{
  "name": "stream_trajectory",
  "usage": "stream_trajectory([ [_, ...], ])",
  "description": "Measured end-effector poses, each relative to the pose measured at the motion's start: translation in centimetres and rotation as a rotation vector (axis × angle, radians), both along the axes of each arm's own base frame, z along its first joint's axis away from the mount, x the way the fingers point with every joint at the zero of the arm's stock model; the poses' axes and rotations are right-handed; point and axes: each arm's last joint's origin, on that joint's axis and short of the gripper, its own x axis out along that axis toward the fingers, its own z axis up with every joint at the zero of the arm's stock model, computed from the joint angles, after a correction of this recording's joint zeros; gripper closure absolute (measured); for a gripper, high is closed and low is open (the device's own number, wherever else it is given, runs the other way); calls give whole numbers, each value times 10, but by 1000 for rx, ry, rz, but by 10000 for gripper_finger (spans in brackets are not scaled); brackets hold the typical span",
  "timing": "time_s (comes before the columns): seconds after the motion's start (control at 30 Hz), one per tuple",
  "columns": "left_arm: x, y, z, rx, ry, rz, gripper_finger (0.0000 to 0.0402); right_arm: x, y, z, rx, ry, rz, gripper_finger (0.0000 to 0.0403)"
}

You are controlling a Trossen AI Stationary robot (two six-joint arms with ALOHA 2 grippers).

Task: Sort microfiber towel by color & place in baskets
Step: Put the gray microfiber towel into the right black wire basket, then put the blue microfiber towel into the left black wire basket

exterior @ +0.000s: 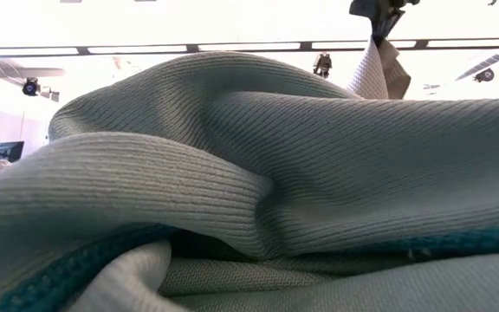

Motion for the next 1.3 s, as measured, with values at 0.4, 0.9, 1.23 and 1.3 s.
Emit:
stream_trajectory([
  [0.4,0,0,0,0,0,0,287,-3,2,-14,41,15,-20,377],
  [0.9,0,0,0,0,5,0,287,-1,6,-18,199,-78,-12,320],
  [1.23,-4,0,-4,3,52,-4,287,17,17,-42,513,-136,17,333],
  [1.3,-5,0,-6,-2,63,-3,287,23,22,-48,559,-134,18,331],
])
